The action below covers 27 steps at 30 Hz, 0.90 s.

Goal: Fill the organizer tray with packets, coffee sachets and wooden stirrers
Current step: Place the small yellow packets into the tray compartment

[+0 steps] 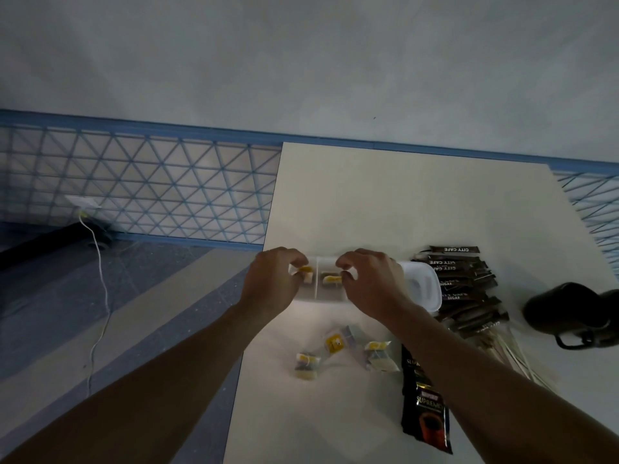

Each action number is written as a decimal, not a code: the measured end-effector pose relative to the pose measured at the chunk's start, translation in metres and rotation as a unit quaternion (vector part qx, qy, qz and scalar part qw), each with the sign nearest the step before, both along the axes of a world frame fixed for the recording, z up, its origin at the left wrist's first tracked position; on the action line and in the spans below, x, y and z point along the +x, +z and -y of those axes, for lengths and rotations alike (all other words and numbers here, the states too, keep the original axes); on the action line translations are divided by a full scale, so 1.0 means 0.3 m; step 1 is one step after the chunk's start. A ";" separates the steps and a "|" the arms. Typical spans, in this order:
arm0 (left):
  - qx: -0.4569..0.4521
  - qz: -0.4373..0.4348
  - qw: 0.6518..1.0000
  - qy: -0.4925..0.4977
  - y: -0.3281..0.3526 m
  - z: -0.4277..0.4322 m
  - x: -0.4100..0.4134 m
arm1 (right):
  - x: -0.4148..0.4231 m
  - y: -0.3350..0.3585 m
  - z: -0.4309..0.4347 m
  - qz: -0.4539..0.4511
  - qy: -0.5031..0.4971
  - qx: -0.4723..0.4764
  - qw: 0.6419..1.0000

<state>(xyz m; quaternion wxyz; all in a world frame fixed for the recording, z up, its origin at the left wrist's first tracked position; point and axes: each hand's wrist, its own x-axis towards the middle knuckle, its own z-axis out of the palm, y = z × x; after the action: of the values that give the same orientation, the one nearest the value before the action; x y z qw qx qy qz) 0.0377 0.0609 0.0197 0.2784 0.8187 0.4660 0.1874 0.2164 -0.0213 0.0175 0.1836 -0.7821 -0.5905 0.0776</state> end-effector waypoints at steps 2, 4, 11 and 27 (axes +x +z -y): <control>-0.007 0.022 1.000 -0.006 0.013 0.015 -0.021 | -0.010 0.018 0.026 -0.008 0.004 0.014 1.000; -0.012 0.039 0.999 -0.018 0.018 0.045 -0.045 | -0.035 0.033 0.065 -0.010 0.015 0.022 1.000; -0.105 0.005 0.993 -0.050 -0.025 0.155 -0.116 | -0.121 -0.002 0.182 -0.024 0.094 -0.124 0.988; -0.228 -0.084 0.964 -0.108 -0.101 0.328 -0.200 | -0.211 -0.125 0.184 0.078 0.132 -0.221 0.963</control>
<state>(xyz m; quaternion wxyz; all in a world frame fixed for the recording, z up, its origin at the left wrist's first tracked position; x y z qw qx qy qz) -0.0222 -0.0375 -0.0105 0.4364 0.7914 0.4273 -0.0241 0.1532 -0.0767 -0.0200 -0.0528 -0.7218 -0.6692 0.1684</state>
